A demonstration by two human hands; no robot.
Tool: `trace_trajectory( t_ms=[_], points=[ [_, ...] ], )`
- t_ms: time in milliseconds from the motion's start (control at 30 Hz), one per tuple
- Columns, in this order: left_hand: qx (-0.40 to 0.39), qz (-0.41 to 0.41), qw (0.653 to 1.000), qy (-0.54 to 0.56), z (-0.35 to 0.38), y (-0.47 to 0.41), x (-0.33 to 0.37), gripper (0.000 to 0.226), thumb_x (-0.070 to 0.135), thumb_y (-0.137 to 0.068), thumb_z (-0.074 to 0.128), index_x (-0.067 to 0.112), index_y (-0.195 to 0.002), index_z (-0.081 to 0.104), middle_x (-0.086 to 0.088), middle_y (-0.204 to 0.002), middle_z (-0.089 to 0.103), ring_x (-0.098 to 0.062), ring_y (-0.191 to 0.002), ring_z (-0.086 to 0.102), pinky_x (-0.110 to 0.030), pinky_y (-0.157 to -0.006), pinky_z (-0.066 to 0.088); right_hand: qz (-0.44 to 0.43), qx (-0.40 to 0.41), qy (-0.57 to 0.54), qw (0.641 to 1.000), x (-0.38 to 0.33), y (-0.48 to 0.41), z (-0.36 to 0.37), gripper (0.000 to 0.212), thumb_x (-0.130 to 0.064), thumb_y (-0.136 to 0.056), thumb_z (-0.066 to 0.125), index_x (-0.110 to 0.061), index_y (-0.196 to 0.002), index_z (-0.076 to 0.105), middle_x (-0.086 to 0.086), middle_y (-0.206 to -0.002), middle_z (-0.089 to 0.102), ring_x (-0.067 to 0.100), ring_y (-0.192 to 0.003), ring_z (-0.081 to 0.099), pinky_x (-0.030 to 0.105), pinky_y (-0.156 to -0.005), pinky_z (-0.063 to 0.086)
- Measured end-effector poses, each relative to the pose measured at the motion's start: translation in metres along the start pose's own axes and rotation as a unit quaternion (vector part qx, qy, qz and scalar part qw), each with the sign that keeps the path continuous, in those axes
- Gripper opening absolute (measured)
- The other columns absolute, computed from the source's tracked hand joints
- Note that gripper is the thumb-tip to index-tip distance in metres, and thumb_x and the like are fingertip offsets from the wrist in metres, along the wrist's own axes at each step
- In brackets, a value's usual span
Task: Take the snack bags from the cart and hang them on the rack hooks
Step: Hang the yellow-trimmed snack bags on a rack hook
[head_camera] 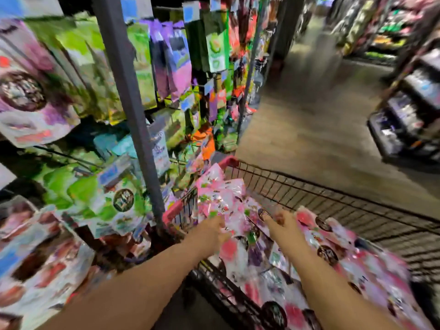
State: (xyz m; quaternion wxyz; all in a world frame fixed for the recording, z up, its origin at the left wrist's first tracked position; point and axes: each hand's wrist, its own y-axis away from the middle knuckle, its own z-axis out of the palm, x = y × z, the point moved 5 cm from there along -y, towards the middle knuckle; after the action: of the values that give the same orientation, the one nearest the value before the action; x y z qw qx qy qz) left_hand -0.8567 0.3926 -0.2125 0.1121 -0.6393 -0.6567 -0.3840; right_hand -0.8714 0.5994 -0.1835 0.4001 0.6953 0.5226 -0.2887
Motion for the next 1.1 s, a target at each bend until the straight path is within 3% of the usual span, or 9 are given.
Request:
trace_trajectory(
  t_ms=[67,133,200,333,500,700,833,1000,1100],
  points=[
    [-0.023,0.001,0.999,-0.039,0.018,-0.004,-0.01,0.036,0.041,-0.095,0.053,0.018,-0.123,0.053,-0.004,-0.12,0.06,-0.023,-0.108,0.058,-0.03,-0.087,0.046,0.041,-0.002,0.021,0.999,0.033,0.0,-0.008,0.017,-0.032,-0.094,0.062,-0.022,-0.092,0.049,0.006,-0.095,0.057,0.023,-0.085,0.053,0.04,-0.077,0.044],
    [-0.012,0.03,0.991,-0.134,0.027,-0.006,-0.015,0.036,0.043,-0.098,0.046,0.02,-0.124,0.054,-0.003,-0.119,0.061,-0.023,-0.109,0.058,-0.031,-0.084,0.043,0.072,-0.009,0.058,0.996,0.056,-0.001,-0.013,0.023,-0.036,-0.096,0.057,-0.016,-0.105,0.05,0.005,-0.102,0.058,0.024,-0.093,0.054,0.033,-0.075,0.039],
    [0.005,0.071,0.97,-0.231,0.032,-0.006,-0.017,0.036,0.047,-0.099,0.04,0.024,-0.123,0.054,-0.002,-0.114,0.063,-0.025,-0.107,0.059,-0.036,-0.084,0.044,0.088,-0.018,0.073,0.993,0.073,-0.008,-0.012,0.035,-0.039,-0.096,0.056,-0.012,-0.117,0.05,0.008,-0.11,0.06,0.025,-0.097,0.056,0.035,-0.081,0.045],
    [0.027,0.113,0.943,-0.31,0.039,-0.015,-0.031,0.041,0.055,-0.099,0.026,0.027,-0.097,0.056,0.006,-0.088,0.063,-0.02,-0.087,0.062,-0.035,-0.072,0.039,0.094,-0.075,0.118,0.986,0.09,-0.021,0.004,0.034,-0.038,-0.096,0.056,-0.014,-0.119,0.049,0.001,-0.11,0.058,0.017,-0.088,0.06,0.029,-0.076,0.051],
    [0.04,0.128,0.938,-0.319,0.038,-0.021,-0.035,0.068,0.066,-0.086,0.0,0.029,-0.091,0.057,0.007,-0.077,0.061,-0.014,-0.071,0.057,-0.034,-0.073,0.039,0.053,-0.131,0.189,0.972,0.089,-0.043,0.027,0.034,-0.04,-0.095,0.057,-0.017,-0.118,0.052,-0.001,-0.108,0.059,0.015,-0.093,0.058,0.026,-0.071,0.044],
    [0.04,0.117,0.938,-0.325,0.036,-0.025,-0.036,0.072,0.059,-0.088,-0.004,0.024,-0.089,0.06,0.005,-0.073,0.056,-0.017,-0.067,0.051,-0.039,-0.082,0.04,0.027,-0.181,0.189,0.965,0.087,-0.073,0.06,0.038,-0.042,-0.092,0.062,-0.016,-0.12,0.054,-0.003,-0.105,0.06,0.017,-0.095,0.06,0.031,-0.084,0.049],
    [0.028,0.103,0.957,-0.272,0.027,-0.028,-0.035,0.051,0.053,-0.098,0.013,0.023,-0.077,0.049,0.006,-0.063,0.044,-0.015,-0.057,0.037,-0.04,-0.087,0.038,0.014,-0.18,0.193,0.965,0.088,-0.09,0.069,0.029,-0.041,-0.092,0.062,-0.021,-0.11,0.051,-0.003,-0.099,0.06,0.017,-0.083,0.06,0.032,-0.074,0.05],
    [0.005,0.075,0.985,-0.155,0.017,-0.036,-0.034,0.03,0.038,-0.103,0.031,0.022,-0.081,0.042,0.006,-0.069,0.045,-0.019,-0.069,0.047,-0.033,-0.07,0.036,-0.014,-0.169,0.199,0.965,0.087,-0.102,0.072,0.023,-0.037,-0.092,0.064,-0.021,-0.105,0.053,-0.003,-0.097,0.058,0.017,-0.084,0.059,0.031,-0.073,0.047],
    [0.087,0.054,0.979,-0.177,0.002,-0.041,-0.054,0.031,0.037,-0.101,0.029,0.021,-0.082,0.047,0.005,-0.078,0.052,-0.021,-0.08,0.052,-0.038,-0.083,0.043,-0.06,-0.103,0.214,0.97,0.08,-0.108,0.069,0.023,-0.038,-0.089,0.066,-0.02,-0.101,0.06,0.002,-0.105,0.06,0.018,-0.094,0.057,0.03,-0.079,0.046]
  ],
)
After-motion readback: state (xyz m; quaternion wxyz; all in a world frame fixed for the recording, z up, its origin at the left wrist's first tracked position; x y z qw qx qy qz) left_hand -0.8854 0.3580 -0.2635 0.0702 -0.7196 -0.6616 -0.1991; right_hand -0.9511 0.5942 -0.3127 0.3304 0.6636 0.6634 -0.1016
